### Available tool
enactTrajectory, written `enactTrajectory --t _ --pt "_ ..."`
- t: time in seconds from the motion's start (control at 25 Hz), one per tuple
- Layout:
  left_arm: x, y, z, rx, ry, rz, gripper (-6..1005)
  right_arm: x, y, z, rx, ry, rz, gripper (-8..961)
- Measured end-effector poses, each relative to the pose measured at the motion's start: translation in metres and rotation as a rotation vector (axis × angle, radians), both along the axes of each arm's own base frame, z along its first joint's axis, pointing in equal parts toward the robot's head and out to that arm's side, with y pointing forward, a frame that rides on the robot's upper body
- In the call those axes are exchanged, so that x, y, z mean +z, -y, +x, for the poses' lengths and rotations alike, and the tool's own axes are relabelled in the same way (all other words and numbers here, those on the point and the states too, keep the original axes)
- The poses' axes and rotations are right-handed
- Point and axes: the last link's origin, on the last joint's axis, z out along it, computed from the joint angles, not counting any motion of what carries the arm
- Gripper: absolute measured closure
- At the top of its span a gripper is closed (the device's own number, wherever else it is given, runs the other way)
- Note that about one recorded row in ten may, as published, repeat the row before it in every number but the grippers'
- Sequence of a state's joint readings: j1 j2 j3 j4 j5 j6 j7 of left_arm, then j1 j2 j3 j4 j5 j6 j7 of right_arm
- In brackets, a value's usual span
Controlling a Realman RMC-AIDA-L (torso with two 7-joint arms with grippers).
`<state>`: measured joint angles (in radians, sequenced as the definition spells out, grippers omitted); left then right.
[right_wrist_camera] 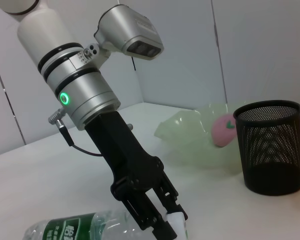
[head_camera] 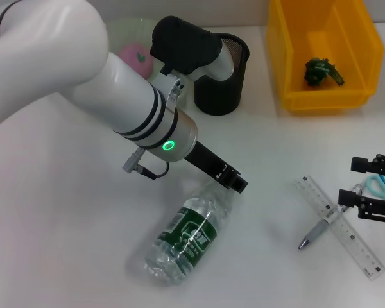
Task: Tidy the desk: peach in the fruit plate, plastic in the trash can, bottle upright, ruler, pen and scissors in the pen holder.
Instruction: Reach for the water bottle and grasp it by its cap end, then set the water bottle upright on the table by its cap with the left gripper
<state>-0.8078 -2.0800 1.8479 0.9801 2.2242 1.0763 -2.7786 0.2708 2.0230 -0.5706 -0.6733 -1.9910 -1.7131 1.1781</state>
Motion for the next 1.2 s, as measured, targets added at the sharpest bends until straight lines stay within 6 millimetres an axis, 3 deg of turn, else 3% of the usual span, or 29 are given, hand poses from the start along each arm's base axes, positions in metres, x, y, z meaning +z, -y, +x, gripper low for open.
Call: enactTrajectory --t 0.36,0.72,1.2 --pt "0.001 0.002 0.001 -0.047 -0.019 -0.023 546 0.001 -0.001 0.000 0.000 -0.001 0.005 191" --pt "0.011 0.007 0.012 -0.205 0.015 -0.047 548 0.003 -0.002 0.000 -0.007 -0.006 0.020 191" --pt "0.049 0.004 0.013 -0.241 0.282 0.048 552 0.007 -0.004 0.000 -0.018 -0.029 0.059 191"
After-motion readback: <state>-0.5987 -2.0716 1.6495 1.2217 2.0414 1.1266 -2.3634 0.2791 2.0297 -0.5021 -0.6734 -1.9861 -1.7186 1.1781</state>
